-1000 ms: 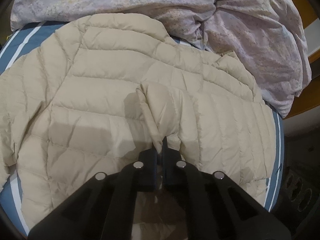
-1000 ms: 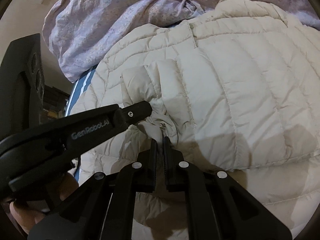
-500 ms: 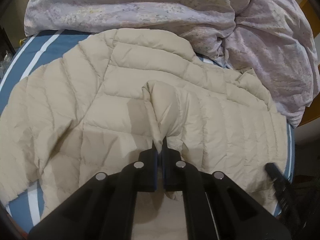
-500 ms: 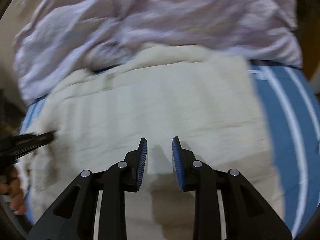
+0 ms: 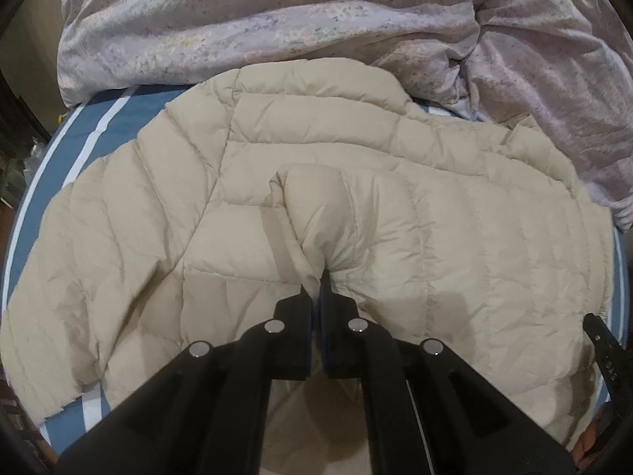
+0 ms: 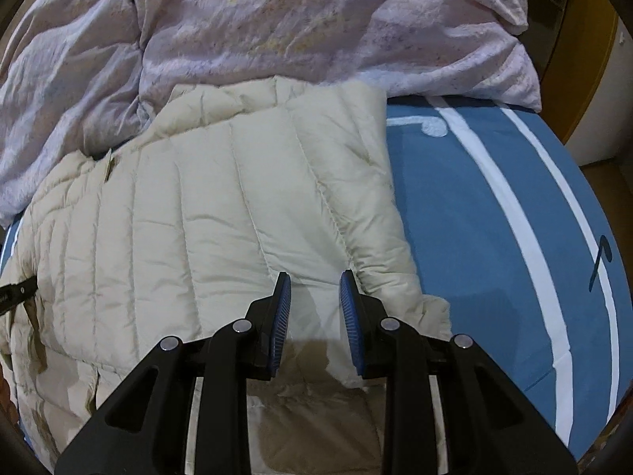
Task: Fold large clothes
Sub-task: 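Open the right gripper and release the sleeve on the jacket back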
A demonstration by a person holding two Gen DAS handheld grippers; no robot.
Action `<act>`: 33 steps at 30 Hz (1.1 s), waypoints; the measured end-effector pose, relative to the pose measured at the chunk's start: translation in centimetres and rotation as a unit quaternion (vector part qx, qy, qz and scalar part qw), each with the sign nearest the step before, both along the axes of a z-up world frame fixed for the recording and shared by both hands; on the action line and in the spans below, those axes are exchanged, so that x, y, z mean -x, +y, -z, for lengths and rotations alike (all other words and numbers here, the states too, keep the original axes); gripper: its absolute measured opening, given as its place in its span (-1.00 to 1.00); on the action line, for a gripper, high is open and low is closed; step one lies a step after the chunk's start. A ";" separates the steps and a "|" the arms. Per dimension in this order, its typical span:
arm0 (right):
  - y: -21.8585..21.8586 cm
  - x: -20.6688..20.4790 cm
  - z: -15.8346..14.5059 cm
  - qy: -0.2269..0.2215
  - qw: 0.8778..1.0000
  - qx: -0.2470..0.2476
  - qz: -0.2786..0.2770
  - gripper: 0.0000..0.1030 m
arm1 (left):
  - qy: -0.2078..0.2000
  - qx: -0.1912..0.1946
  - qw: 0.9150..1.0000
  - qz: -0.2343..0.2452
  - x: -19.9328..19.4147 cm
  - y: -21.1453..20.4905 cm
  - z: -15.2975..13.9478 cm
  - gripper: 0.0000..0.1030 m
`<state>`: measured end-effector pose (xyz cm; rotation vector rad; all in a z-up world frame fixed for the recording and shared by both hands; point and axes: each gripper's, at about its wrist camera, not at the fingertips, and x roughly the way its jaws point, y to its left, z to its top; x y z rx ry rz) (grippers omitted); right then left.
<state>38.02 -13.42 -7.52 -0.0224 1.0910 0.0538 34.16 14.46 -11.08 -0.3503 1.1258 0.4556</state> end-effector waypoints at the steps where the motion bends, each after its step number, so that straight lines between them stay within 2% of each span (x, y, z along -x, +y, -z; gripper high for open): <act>1: 0.1 -0.1 0.2 0.004 1.000 0.003 -0.002 -0.46 | 0.003 -0.001 1.000 0.000 -0.1 0.0 0.3 -0.93; 9: 1.4 0.4 1.3 -0.002 0.999 0.042 -0.023 -0.45 | 0.010 -0.035 0.999 0.007 -0.3 -0.9 1.5 -0.88; 15: 1.6 0.4 1.5 -0.010 0.998 0.050 -0.026 -0.45 | 0.007 -0.058 0.998 0.011 -0.2 -1.9 1.7 -0.86; 23: 1.7 0.6 1.4 -0.016 0.998 0.054 -0.030 -0.45 | 0.002 -0.049 0.999 0.011 0.0 -2.1 1.6 -0.86; 26: 1.7 0.5 1.4 -0.015 0.998 0.054 -0.029 -0.44 | 0.003 -0.046 0.999 0.008 0.3 -1.6 1.4 -0.69; 28: 1.6 0.5 1.3 -0.011 0.998 0.053 -0.028 -0.44 | 0.007 -0.053 0.999 -0.003 0.7 -1.2 1.2 -0.31; 30: 1.5 0.3 1.1 -0.004 0.998 0.050 -0.025 -0.42 | 0.008 -0.053 0.999 -0.010 1.2 -0.6 1.0 -0.16; 32: 1.4 0.1 0.8 0.004 0.998 0.051 -0.022 -0.34 | 0.005 -0.048 0.999 -0.012 1.8 -0.1 0.7 -0.15; 33: 1.5 0.1 0.6 0.007 0.998 0.052 -0.021 -0.17 | 0.003 -0.048 0.999 -0.013 2.2 0.1 0.5 -0.14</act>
